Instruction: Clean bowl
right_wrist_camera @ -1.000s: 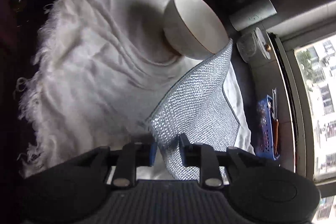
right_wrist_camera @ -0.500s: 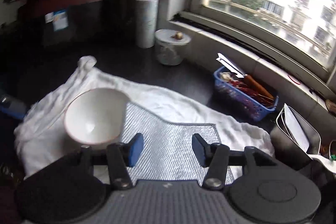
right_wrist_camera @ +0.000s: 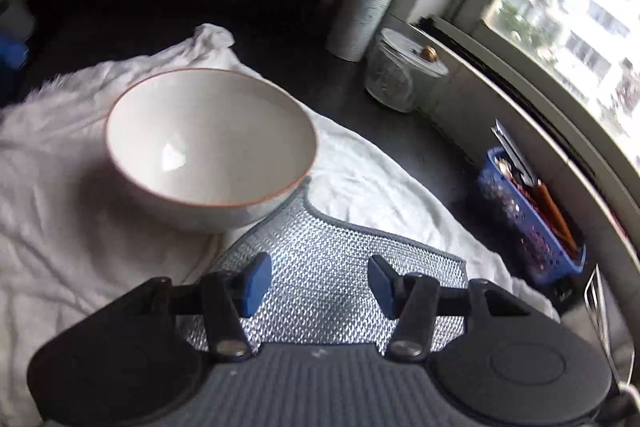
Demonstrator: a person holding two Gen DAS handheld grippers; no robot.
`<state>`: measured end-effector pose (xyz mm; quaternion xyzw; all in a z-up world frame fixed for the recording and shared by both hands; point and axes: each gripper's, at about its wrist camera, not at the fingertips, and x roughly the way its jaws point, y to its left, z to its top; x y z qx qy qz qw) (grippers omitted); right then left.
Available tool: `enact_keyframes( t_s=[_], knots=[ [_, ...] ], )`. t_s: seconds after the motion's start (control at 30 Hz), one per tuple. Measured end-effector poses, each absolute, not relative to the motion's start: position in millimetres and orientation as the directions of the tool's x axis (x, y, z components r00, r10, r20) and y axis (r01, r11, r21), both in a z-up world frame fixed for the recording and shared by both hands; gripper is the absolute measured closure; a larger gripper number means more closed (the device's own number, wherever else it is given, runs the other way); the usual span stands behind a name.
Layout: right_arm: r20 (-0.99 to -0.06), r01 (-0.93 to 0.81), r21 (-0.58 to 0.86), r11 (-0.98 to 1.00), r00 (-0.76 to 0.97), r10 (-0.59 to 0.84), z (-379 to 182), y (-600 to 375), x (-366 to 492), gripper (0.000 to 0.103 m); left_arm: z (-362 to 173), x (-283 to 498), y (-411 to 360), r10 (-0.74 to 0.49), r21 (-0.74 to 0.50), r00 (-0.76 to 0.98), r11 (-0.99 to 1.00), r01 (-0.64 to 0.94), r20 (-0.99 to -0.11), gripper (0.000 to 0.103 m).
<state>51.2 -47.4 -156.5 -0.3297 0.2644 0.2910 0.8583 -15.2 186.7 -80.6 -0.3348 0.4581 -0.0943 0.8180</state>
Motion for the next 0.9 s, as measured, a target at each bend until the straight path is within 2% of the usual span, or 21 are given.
enact_keyframes(
  t_s=[0.23, 0.33, 0.43, 0.47, 0.5, 0.6, 0.63, 0.7, 0.73, 0.83, 0.9],
  knots=[
    [-0.703, -0.715, -0.411, 0.566, 0.644, 0.303, -153, -60, 32, 0.047, -65, -9, 162, -0.483, -0.599, 0.563, 0.800, -0.027, -0.670, 0.061],
    [-0.743, -0.714, -0.351, 0.606, 0.606, 0.284, -149, -76, 22, 0.037, -56, -8, 149, -0.491, -0.567, 0.564, 0.822, 0.048, -0.664, 0.061],
    [-0.777, -0.644, -0.231, 0.729, 0.574, 0.261, -136, -98, 16, 0.033, -46, -6, 135, -0.499, -0.531, 0.565, 0.839, 0.123, -0.658, 0.061],
    [-0.779, -0.612, -0.180, 0.770, 0.567, 0.269, -130, -102, 14, 0.028, -43, -5, 130, -0.501, -0.518, 0.565, 0.843, 0.147, -0.656, 0.061],
    [-0.780, -0.565, -0.101, 0.819, 0.556, 0.288, -119, -112, 13, 0.017, -40, -5, 125, -0.504, -0.504, 0.565, 0.846, 0.172, -0.654, 0.061],
    [-0.775, -0.405, 0.104, 0.908, 0.540, 0.329, -85, -137, 11, 0.007, -29, -6, 96, -0.477, -0.404, 0.574, 0.877, 0.260, -0.666, 0.061],
    [-0.773, -0.371, 0.121, 0.921, 0.547, 0.322, -76, -141, 10, 0.005, -24, -6, 87, -0.450, -0.354, 0.585, 0.893, 0.279, -0.675, 0.059],
    [-0.759, -0.311, 0.121, 0.943, 0.583, 0.290, -53, -148, 4, 0.001, -15, -8, 70, -0.374, -0.246, 0.626, 0.926, 0.286, -0.684, 0.042],
    [-0.749, -0.287, 0.113, 0.951, 0.605, 0.271, -42, -150, 0, 0.001, -11, -9, 63, -0.336, -0.196, 0.655, 0.940, 0.280, -0.677, 0.026],
    [-0.746, -0.214, 0.078, 0.974, 0.636, 0.199, -18, -152, -10, 0.001, 2, -11, 52, -0.279, -0.127, 0.701, 0.957, 0.261, -0.656, 0.024],
    [-0.769, -0.156, 0.073, 0.985, 0.621, 0.155, -8, -156, -11, 0.001, 8, -8, 51, -0.289, -0.136, 0.684, 0.953, 0.270, -0.670, 0.024]
  ],
)
